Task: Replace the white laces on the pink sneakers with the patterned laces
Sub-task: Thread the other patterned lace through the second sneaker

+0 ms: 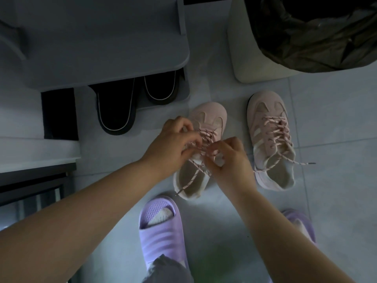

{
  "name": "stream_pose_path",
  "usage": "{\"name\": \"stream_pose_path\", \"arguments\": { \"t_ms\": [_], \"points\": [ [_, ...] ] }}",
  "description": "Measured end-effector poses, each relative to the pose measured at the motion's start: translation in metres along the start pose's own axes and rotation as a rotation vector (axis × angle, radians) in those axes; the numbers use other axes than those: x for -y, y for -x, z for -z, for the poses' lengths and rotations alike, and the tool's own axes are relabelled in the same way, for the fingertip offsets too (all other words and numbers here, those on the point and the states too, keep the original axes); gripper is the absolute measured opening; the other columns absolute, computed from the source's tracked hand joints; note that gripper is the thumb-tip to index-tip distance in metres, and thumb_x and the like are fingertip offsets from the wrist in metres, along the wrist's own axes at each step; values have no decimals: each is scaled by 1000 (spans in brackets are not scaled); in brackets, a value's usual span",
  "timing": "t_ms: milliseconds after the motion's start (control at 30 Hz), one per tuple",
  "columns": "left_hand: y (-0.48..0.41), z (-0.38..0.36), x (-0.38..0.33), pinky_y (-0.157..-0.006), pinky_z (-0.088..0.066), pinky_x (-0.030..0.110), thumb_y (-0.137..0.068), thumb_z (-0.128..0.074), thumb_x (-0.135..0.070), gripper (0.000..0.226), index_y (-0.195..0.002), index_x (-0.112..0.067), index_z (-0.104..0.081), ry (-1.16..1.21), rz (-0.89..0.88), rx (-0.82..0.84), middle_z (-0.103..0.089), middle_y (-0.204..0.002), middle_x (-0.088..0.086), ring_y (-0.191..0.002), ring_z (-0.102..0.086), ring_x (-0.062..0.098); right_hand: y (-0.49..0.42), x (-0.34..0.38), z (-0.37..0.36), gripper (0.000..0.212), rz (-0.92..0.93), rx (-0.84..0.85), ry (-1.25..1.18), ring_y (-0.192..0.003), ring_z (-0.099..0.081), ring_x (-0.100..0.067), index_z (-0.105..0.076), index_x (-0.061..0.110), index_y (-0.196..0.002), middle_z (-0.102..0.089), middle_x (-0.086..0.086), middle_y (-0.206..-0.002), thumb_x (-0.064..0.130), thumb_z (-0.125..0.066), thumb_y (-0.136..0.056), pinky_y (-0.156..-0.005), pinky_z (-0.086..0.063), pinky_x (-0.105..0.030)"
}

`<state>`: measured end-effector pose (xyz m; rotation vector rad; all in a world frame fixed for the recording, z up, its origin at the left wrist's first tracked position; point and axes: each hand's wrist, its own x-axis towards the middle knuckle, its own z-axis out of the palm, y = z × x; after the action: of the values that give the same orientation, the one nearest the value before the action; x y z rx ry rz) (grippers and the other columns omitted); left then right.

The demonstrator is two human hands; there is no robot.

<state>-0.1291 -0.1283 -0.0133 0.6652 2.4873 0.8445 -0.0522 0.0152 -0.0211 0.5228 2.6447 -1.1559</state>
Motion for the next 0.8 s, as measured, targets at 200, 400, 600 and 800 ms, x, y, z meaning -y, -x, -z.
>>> {"name": "stream_pose_path", "arguments": {
  "t_ms": [200, 400, 600, 800],
  "points": [
    [0, 2, 1, -75, -37, 23, -78, -70, -21, 13, -83, -9, -70, -67, 56, 50, -46, -97, 0, -96, -43, 17, 1, 2, -4, 7, -34, -27, -25, -74, -61, -27, -69, 6, -83, -55, -8, -94, 11, -63, -83, -65, -48, -32],
    [14, 1, 21, -77, -52, 34, -85, -62, -12, 15, -74, -18, -55, 379, 468, 33, -54, -79, -1, -79, -58, 24, 11, -9, -2, 7, -121, -55, -92, -80, -61, -26, -63, 8, -87, -54, -5, -97, 14, -61, -85, -73, -51, -39],
    [7, 1, 6, -67, -42, 21, -80, -69, -24, 13, -76, -19, -57, 302, 311, 118, -58, -78, -7, -72, -55, 11, 7, 0, -5, 2, -121, -30, -96, -75, -60, -22, -61, 18, -84, -58, 3, -86, 20, -62, -84, -65, -46, -31],
    [15, -2, 20, -74, -49, 33, -83, -65, -14, 18, -67, -18, -57, 442, 455, 6, -58, -69, -2, -72, -55, 17, 11, -17, -2, 8, -130, -61, -46, -76, -52, -15, -60, 10, -88, -59, 0, -88, 13, -53, -89, -61, -30, -21]
  ]
}}
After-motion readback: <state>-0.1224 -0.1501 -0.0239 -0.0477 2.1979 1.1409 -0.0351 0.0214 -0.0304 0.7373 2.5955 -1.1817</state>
